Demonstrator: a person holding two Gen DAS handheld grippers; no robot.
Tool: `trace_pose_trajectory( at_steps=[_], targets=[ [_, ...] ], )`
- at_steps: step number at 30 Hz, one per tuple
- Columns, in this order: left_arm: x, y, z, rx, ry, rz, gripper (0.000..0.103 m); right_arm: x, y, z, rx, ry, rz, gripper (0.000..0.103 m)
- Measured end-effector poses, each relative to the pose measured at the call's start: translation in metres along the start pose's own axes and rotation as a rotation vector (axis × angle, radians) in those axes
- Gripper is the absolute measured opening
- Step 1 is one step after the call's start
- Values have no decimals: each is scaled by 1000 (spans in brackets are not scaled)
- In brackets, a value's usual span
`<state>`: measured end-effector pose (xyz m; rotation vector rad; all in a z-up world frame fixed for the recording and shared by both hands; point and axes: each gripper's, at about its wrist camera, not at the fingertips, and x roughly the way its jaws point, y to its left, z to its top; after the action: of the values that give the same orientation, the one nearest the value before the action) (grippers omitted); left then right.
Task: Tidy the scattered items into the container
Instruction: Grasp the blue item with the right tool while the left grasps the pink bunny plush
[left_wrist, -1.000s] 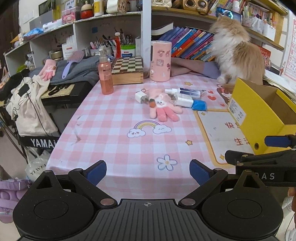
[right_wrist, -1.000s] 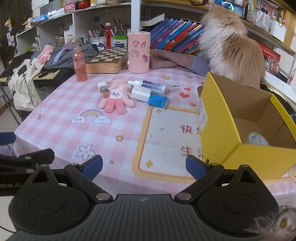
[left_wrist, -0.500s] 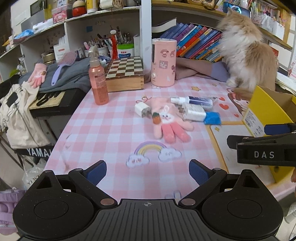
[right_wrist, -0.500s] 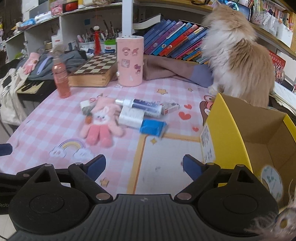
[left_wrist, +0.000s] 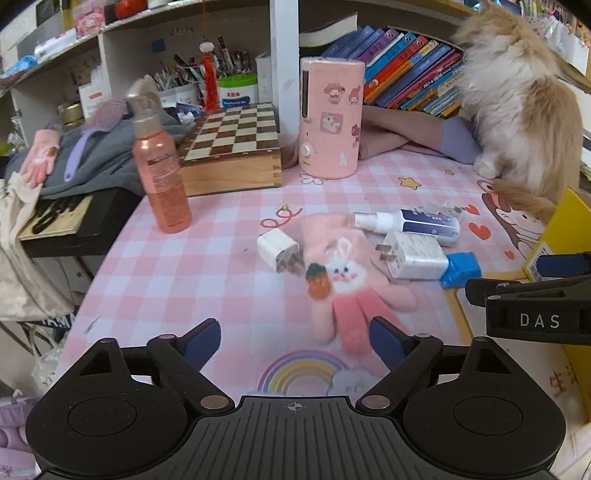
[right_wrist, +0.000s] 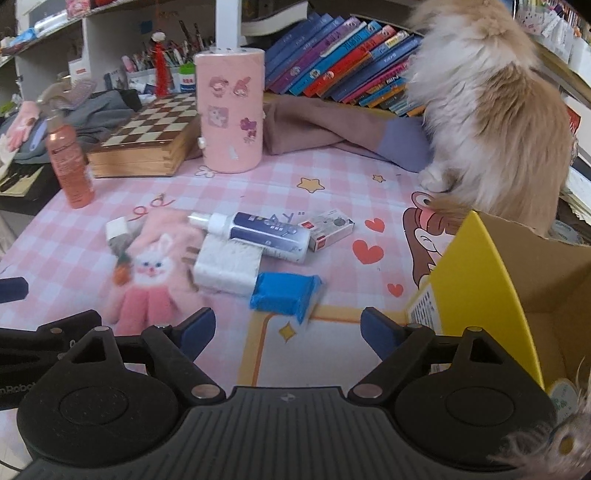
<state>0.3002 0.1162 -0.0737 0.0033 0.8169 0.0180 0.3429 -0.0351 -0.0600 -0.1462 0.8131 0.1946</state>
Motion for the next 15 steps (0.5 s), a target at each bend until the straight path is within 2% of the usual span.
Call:
trace_pose_trajectory(
  at_steps=[3,15],
  targets=[
    [15,-1,9,3,8,-13,84,15,-2,7,13,13,-8,84],
    [52,-1,24,-18,73,-71,54,52,-8,15,48,87,10,75]
  ],
)
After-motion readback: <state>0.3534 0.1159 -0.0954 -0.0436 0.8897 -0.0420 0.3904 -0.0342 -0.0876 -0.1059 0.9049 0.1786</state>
